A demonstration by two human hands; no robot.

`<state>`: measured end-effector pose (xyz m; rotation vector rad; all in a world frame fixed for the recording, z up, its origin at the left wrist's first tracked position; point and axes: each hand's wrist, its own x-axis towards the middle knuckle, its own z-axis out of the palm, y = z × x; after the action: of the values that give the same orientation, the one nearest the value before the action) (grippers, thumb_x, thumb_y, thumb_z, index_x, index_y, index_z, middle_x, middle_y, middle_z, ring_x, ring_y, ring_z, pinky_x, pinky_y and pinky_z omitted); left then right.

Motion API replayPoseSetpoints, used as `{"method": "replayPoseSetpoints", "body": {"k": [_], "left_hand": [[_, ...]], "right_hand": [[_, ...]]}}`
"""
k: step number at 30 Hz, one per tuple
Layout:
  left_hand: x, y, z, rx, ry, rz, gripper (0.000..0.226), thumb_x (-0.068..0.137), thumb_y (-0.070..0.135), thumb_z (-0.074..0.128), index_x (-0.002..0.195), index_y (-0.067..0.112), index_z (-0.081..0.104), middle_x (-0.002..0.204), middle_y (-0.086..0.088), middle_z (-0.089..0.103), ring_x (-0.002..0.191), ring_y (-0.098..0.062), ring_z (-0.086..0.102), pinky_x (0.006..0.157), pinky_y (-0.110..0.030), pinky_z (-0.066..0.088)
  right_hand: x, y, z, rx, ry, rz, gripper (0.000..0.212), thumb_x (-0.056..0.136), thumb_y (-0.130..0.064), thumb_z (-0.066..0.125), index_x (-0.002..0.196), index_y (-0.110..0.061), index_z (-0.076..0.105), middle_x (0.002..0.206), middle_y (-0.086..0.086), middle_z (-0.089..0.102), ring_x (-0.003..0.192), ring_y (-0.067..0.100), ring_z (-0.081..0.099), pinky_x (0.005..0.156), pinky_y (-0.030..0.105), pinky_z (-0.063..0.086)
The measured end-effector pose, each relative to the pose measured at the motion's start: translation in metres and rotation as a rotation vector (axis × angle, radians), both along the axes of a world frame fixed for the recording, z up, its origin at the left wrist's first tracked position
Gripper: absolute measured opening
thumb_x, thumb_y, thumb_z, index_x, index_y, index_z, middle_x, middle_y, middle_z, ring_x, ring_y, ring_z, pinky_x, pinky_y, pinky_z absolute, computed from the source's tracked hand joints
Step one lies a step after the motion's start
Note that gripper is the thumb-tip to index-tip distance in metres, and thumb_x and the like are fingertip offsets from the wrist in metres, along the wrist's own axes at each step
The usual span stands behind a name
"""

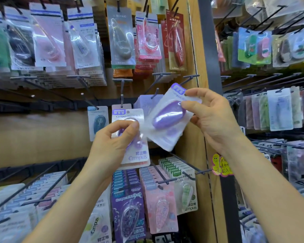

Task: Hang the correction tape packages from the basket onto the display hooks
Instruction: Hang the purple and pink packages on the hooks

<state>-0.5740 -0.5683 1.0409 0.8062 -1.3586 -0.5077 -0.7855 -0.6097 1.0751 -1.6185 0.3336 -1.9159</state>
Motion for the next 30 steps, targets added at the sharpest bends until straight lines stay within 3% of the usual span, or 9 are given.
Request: {"method": "replayPoseSetpoints", "body": {"k": [6, 10, 12, 14, 18, 20, 22, 26, 30], "left_hand": [[-0.019, -0.002, 0.005, -0.010, -0.245, 0.005, 0.021, 0.079, 0.042, 0.069, 0.082, 0.022, 0.075, 0.098, -0.003, 0.074, 0.078, -0.024, 0.072, 0.062, -0.031, 0.057], [-0.035, -0.009, 0.007, -0.098, -0.188, 0.015, 0.017, 0.089, 0.031, 0.068, 0.080, 0.018, 0.075, 0.081, -0.003, 0.073, 0.075, -0.012, 0.062, 0.073, -0.029, 0.050], [-0.041, -0.013, 0.007, -0.142, -0.194, 0.033, 0.017, 0.092, 0.028, 0.066, 0.080, 0.019, 0.074, 0.079, -0.004, 0.073, 0.075, -0.011, 0.063, 0.079, -0.033, 0.051], [-0.045, -0.015, 0.004, -0.154, -0.275, 0.061, 0.017, 0.093, 0.028, 0.065, 0.080, 0.023, 0.074, 0.079, 0.001, 0.073, 0.076, -0.012, 0.065, 0.077, -0.033, 0.053], [-0.048, -0.012, -0.001, -0.125, -0.314, 0.069, 0.011, 0.091, 0.021, 0.068, 0.084, 0.026, 0.075, 0.087, 0.016, 0.073, 0.086, -0.004, 0.067, 0.080, -0.020, 0.054], [-0.047, -0.010, -0.002, -0.146, -0.308, 0.100, 0.014, 0.090, 0.015, 0.070, 0.083, 0.025, 0.076, 0.087, 0.020, 0.072, 0.084, -0.001, 0.066, 0.080, -0.018, 0.053], [-0.045, -0.009, -0.002, -0.129, -0.269, 0.108, 0.015, 0.090, 0.014, 0.069, 0.082, 0.025, 0.076, 0.086, 0.019, 0.072, 0.083, -0.004, 0.067, 0.080, -0.024, 0.055], [-0.038, -0.007, 0.000, -0.089, -0.248, 0.110, 0.024, 0.091, 0.014, 0.067, 0.085, 0.035, 0.075, 0.087, 0.023, 0.070, 0.084, -0.010, 0.070, 0.079, -0.034, 0.059], [-0.031, -0.004, 0.001, -0.081, -0.303, 0.113, 0.032, 0.091, 0.010, 0.064, 0.087, 0.041, 0.073, 0.088, 0.030, 0.067, 0.083, -0.009, 0.069, 0.075, -0.030, 0.058]], "right_hand": [[0.007, -0.001, -0.004, 0.030, 0.001, 0.098, 0.041, 0.088, 0.000, 0.066, 0.123, -0.019, 0.059, 0.094, 0.009, 0.075, 0.077, 0.018, 0.070, 0.063, 0.028, 0.055], [0.016, -0.001, -0.019, -0.003, 0.059, -0.025, 0.045, 0.086, -0.010, 0.073, 0.123, -0.029, 0.054, 0.100, 0.004, 0.076, 0.087, 0.013, 0.072, 0.071, 0.028, 0.058], [0.020, 0.000, -0.030, -0.009, 0.180, -0.002, 0.048, 0.081, -0.012, 0.079, 0.122, -0.027, 0.057, 0.112, 0.001, 0.073, 0.102, 0.016, 0.071, 0.085, 0.038, 0.059], [0.021, -0.004, -0.035, 0.009, 0.164, -0.006, 0.049, 0.080, -0.009, 0.079, 0.121, -0.027, 0.059, 0.115, 0.000, 0.072, 0.106, 0.018, 0.070, 0.092, 0.049, 0.056], [0.015, -0.005, -0.027, 0.025, 0.141, -0.447, 0.080, 0.067, -0.036, 0.077, 0.141, -0.033, 0.046, 0.130, -0.004, 0.064, 0.112, 0.015, 0.065, 0.096, 0.042, 0.053], [0.013, -0.005, -0.023, 0.000, 0.201, -0.636, 0.078, 0.076, -0.037, 0.076, 0.146, -0.030, 0.043, 0.132, 0.002, 0.062, 0.116, 0.022, 0.060, 0.098, 0.039, 0.049], [0.012, -0.009, -0.021, 0.009, 0.274, -0.752, 0.071, 0.084, -0.036, 0.071, 0.148, -0.028, 0.040, 0.131, 0.008, 0.060, 0.116, 0.028, 0.056, 0.095, 0.039, 0.046], [0.015, -0.012, -0.019, 0.039, 0.382, -0.854, 0.061, 0.088, -0.041, 0.063, 0.143, -0.030, 0.039, 0.121, 0.009, 0.060, 0.097, 0.032, 0.054, 0.076, 0.034, 0.039], [0.014, -0.014, -0.020, 0.063, 0.474, -0.916, 0.058, 0.087, -0.051, 0.057, 0.138, -0.031, 0.039, 0.114, 0.007, 0.063, 0.089, 0.031, 0.052, 0.072, 0.036, 0.039]]}}
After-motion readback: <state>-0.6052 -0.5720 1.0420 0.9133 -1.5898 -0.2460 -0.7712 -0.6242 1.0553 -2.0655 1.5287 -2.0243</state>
